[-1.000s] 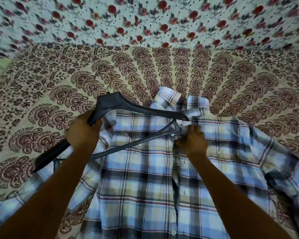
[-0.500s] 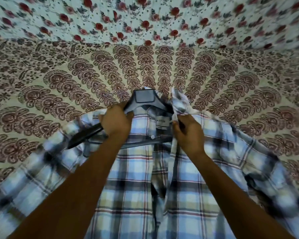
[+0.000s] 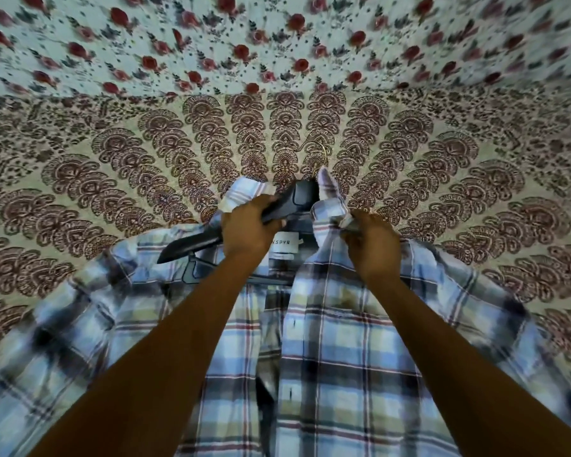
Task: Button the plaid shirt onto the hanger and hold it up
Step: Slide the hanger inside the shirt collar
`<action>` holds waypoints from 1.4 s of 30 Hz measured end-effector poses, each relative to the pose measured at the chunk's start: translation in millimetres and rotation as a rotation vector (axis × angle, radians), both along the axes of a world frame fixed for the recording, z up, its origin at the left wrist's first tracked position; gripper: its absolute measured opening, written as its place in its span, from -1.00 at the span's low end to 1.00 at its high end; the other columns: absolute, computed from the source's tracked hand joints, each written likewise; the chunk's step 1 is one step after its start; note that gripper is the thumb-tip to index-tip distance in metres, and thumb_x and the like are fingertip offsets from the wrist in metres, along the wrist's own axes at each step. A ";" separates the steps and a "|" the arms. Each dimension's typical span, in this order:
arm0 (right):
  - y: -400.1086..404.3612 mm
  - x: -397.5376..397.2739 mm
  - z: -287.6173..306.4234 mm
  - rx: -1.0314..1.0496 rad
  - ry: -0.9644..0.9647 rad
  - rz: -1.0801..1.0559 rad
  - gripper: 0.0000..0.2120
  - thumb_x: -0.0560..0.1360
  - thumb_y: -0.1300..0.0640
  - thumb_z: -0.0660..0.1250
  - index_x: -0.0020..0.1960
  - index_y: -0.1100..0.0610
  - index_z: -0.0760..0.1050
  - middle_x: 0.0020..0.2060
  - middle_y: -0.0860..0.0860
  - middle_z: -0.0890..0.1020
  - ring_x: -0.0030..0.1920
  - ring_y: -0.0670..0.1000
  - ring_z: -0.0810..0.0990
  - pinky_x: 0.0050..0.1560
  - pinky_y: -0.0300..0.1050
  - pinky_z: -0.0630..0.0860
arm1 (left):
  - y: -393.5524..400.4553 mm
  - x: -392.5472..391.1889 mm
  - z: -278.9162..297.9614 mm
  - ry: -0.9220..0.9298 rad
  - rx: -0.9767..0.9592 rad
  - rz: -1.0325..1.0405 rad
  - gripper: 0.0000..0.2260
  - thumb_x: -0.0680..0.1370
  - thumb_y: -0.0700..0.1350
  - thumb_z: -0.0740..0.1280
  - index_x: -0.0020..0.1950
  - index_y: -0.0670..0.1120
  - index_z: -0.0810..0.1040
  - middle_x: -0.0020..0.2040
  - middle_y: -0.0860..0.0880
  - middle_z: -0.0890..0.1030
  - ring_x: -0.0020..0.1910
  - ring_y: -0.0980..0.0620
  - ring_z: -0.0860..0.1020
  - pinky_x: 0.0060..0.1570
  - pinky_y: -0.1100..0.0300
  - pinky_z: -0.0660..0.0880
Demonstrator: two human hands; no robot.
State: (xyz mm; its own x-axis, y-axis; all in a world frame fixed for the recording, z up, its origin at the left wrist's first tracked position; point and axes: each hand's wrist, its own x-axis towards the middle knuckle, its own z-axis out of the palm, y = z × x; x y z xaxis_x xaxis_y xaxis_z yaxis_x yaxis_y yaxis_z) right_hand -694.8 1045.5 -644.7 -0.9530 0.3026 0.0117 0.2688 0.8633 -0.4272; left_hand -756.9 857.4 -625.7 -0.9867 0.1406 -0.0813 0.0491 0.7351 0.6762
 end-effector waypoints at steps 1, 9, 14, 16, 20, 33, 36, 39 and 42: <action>0.5 -1.7 -0.6 -0.010 0.011 -0.015 -0.62 0.49 0.17 0.29 0.29 0.18 0.43 0.08 0.24 0.58 0.10 0.28 0.51 0.08 0.04 0.45 | -1.6 4.2 -2.4 0.035 0.018 0.004 -0.66 0.45 -0.10 0.39 0.23 -0.03 0.52 0.11 -0.13 0.64 0.13 -0.16 0.56 0.21 -0.09 0.42; 10.5 0.4 -12.3 -0.112 0.063 -0.096 -0.68 0.49 0.20 0.30 0.23 0.22 0.47 0.04 0.28 0.59 0.02 0.28 0.56 0.00 0.03 0.48 | -29.3 99.2 -36.6 0.152 -0.057 0.095 -0.89 0.48 -0.01 0.27 -0.14 -0.04 0.51 -0.35 0.06 0.47 -0.32 -0.04 0.52 -0.35 0.22 0.30; 11.4 -1.1 -6.9 -0.144 0.086 -0.130 -0.66 0.51 0.21 0.28 0.27 0.24 0.45 0.07 0.29 0.58 0.06 0.28 0.56 0.03 0.04 0.48 | -32.7 101.2 -47.1 0.075 -0.065 0.233 -0.63 0.43 -0.05 0.43 0.15 -0.14 0.41 0.06 -0.16 0.56 0.05 -0.22 0.52 -0.06 -0.01 0.46; 12.9 -1.0 -3.4 -0.168 0.097 -0.152 -0.67 0.50 0.21 0.28 0.26 0.25 0.46 0.07 0.31 0.58 0.06 0.30 0.55 0.03 0.05 0.47 | -30.2 98.6 -46.0 0.070 -0.083 0.225 -0.50 0.37 0.00 0.47 0.19 -0.14 0.36 0.15 -0.15 0.52 0.15 -0.21 0.47 0.07 -0.05 0.40; 13.4 -0.3 1.5 -0.178 0.090 -0.156 -0.66 0.51 0.22 0.28 0.27 0.25 0.45 0.09 0.31 0.58 0.08 0.30 0.55 0.06 0.04 0.47 | -29.4 84.6 -48.9 -0.038 -0.315 0.190 -0.33 0.36 0.16 0.43 0.34 -0.12 0.29 0.31 -0.13 0.44 0.33 -0.16 0.35 0.26 -0.09 0.27; 17.9 15.7 11.6 -0.250 0.099 -0.026 -0.63 0.50 0.27 0.26 0.28 0.37 0.41 0.18 0.33 0.53 0.13 0.28 0.53 0.09 -0.18 0.30 | -121.1 21.7 11.7 -0.135 0.522 0.749 -0.72 0.53 -0.20 0.29 -0.39 -0.07 0.41 -0.60 0.08 0.44 -0.56 0.13 0.38 -0.52 0.32 0.29; 18.7 14.1 5.4 -0.125 0.110 0.007 -0.63 0.46 0.24 0.28 0.24 0.33 0.46 0.11 0.35 0.56 0.09 0.34 0.54 0.10 0.01 0.42 | -130.6 21.8 26.4 -0.074 0.507 0.665 -0.75 0.47 -0.09 0.36 -0.39 -0.07 0.43 -0.38 -0.12 0.46 -0.35 -0.01 0.42 -0.34 0.13 0.40; 9.0 7.8 4.9 -0.084 0.102 -0.023 -0.70 0.46 0.29 0.31 0.18 0.31 0.50 0.02 0.37 0.58 0.02 0.36 0.54 0.03 0.10 0.46 | -109.8 32.3 38.6 -0.114 0.472 0.512 -0.74 0.53 -0.09 0.32 -0.35 -0.10 0.42 -0.38 -0.12 0.43 -0.45 0.03 0.44 -0.40 0.20 0.43; -4.0 -2.3 6.4 -0.056 0.094 -0.022 -0.75 0.45 0.24 0.33 0.11 0.27 0.52 -0.04 0.35 0.60 -0.05 0.33 0.57 -0.06 0.07 0.47 | -75.7 40.6 39.6 -0.116 0.304 0.380 -0.66 0.57 -0.09 0.26 -0.40 -0.12 0.35 -0.47 -0.04 0.35 -0.58 0.23 0.40 -0.52 0.39 0.33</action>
